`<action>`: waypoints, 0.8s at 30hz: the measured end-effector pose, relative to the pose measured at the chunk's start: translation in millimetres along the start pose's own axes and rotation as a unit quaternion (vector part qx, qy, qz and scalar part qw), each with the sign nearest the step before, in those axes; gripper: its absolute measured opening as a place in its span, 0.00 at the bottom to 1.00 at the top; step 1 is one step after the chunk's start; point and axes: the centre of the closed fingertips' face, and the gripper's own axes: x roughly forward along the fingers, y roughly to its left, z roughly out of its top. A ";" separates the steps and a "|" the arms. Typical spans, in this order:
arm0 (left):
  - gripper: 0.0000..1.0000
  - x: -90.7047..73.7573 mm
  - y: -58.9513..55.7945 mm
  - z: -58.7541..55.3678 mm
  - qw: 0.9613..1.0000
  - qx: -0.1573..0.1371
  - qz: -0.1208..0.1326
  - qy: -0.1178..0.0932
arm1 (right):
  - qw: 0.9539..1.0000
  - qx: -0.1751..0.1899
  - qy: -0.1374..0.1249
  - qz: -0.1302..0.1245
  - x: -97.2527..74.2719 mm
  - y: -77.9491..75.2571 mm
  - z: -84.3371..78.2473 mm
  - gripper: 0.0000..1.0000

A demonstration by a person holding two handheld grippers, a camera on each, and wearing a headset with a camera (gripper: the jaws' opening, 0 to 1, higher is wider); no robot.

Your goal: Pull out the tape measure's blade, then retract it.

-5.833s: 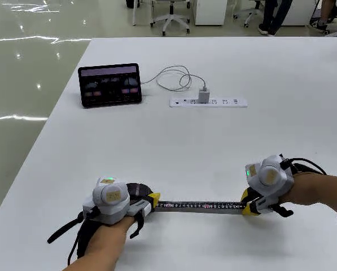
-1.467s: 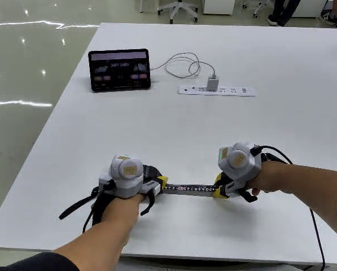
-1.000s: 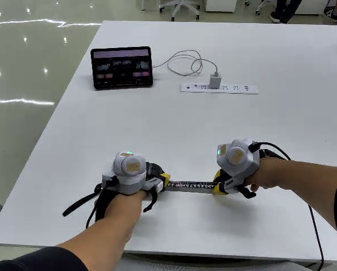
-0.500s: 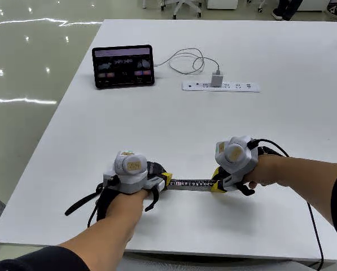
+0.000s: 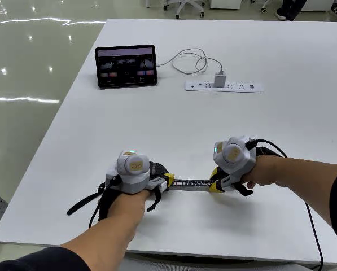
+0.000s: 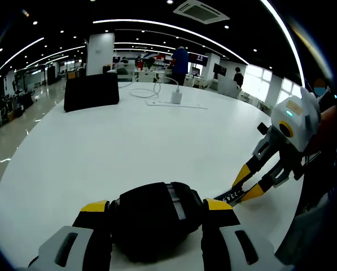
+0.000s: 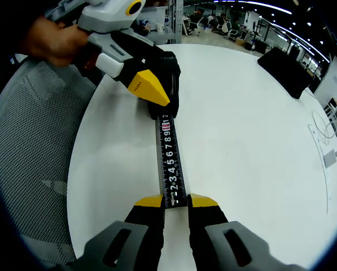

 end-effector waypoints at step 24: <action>0.60 0.0 1.2 0.4 1.000 -0.009 -0.002 -0.001 | 1.000 0.004 -0.010 0.000 10.6 2.1 18.5 0.11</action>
